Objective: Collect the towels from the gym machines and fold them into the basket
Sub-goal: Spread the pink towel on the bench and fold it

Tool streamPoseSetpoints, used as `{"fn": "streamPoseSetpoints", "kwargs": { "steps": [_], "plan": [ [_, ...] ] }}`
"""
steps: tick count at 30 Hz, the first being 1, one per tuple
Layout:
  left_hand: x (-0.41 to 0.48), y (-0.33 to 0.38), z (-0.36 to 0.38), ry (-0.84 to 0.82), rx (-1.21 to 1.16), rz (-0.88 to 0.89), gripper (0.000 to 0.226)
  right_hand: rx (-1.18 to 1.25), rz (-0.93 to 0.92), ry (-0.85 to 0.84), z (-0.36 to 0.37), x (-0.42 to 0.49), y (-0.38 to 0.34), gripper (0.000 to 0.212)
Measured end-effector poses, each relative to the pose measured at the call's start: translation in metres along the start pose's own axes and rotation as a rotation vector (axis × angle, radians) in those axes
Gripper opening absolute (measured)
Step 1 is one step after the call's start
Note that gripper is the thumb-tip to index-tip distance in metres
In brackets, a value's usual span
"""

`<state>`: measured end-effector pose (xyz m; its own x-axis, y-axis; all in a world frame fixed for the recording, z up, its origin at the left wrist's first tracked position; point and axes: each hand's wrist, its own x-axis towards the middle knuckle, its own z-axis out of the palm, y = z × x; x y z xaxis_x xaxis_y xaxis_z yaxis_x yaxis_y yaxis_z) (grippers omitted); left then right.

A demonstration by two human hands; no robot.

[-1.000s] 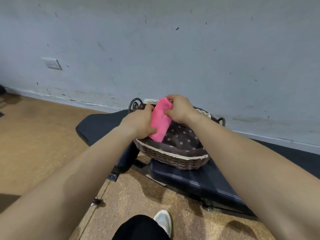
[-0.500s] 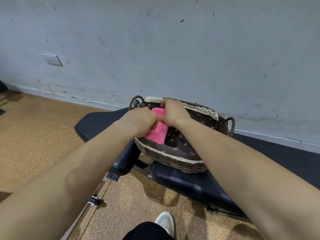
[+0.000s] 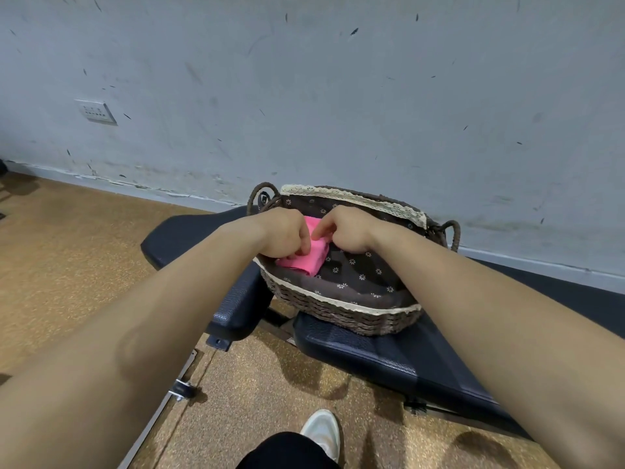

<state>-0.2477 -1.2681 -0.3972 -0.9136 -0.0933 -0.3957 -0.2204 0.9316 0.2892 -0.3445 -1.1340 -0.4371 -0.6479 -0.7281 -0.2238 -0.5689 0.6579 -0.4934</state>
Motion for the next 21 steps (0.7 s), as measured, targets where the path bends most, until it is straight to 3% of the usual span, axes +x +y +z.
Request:
{"fn": "streamPoseSetpoints", "kwargs": {
  "steps": [4,12,16,21],
  "plan": [
    [-0.004,0.005,0.0,0.001,-0.002,-0.023,0.039,0.046,0.018,-0.023,-0.003,-0.011,-0.011,0.06],
    [-0.049,0.036,-0.008,0.327,-0.108,0.007,0.029,0.143,-0.023,0.282,-0.05,-0.08,-0.027,0.037],
    [-0.075,0.076,-0.014,0.369,-0.073,0.035,0.028,0.151,0.0,0.398,-0.08,-0.144,-0.012,0.038],
    [-0.1,0.142,-0.006,0.355,-0.059,0.119,0.027,0.04,0.123,0.423,-0.105,-0.237,0.03,0.041]
  ]
}}
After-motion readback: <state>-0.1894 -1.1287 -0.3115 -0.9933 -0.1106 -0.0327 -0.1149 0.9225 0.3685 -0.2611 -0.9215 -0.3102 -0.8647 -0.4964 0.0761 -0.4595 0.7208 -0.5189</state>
